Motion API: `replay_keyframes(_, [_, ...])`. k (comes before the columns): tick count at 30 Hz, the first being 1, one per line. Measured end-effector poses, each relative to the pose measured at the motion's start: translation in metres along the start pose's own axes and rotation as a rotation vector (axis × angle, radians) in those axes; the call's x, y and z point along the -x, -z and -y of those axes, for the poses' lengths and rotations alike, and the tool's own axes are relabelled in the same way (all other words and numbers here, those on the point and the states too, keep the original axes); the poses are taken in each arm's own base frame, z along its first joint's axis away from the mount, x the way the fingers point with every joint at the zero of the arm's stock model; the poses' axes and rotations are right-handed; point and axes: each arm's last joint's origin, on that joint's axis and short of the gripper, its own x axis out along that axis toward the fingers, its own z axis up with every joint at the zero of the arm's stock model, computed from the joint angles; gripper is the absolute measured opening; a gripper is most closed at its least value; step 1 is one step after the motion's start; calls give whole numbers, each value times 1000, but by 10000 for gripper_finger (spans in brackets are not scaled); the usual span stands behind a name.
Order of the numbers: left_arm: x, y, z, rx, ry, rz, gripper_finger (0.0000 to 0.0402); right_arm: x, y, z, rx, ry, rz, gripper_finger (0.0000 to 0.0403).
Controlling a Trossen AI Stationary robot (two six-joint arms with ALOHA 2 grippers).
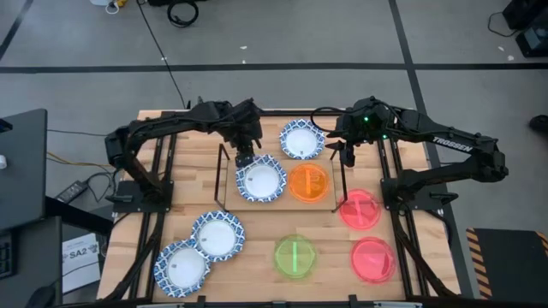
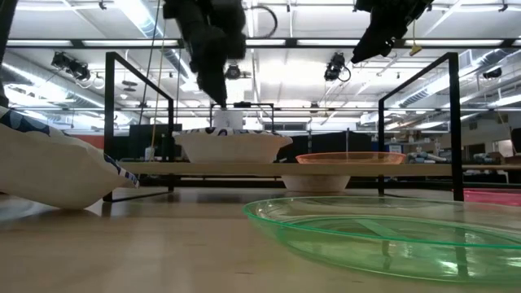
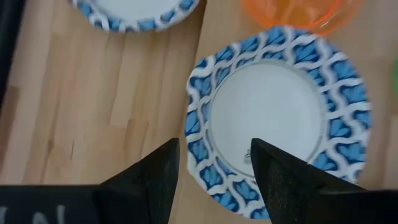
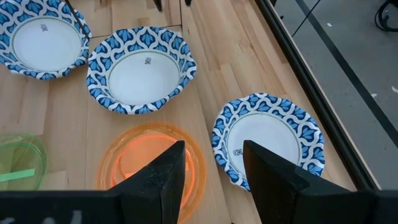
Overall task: Place and stack plates onto a shelf
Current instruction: Stack the blue patterned bowl on top of the blue patterned bowl on the shelf
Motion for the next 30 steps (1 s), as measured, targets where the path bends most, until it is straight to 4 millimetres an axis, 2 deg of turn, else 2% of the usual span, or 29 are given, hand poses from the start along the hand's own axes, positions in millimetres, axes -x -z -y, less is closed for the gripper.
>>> replay_keyframes(8, [51,6,24,48,10,139,204,0,0,0,0,0,0,168])
replay_keyframes(16, [92,24,45,207,52,192,204,0,0,0,0,0,0,168])
replay_keyframes(22, [106,45,60,343,78,79,204,0,0,0,0,0,0,168])
replay_keyframes(30, [106,70,89,477,38,-169,204,0,0,0,0,0,1,168])
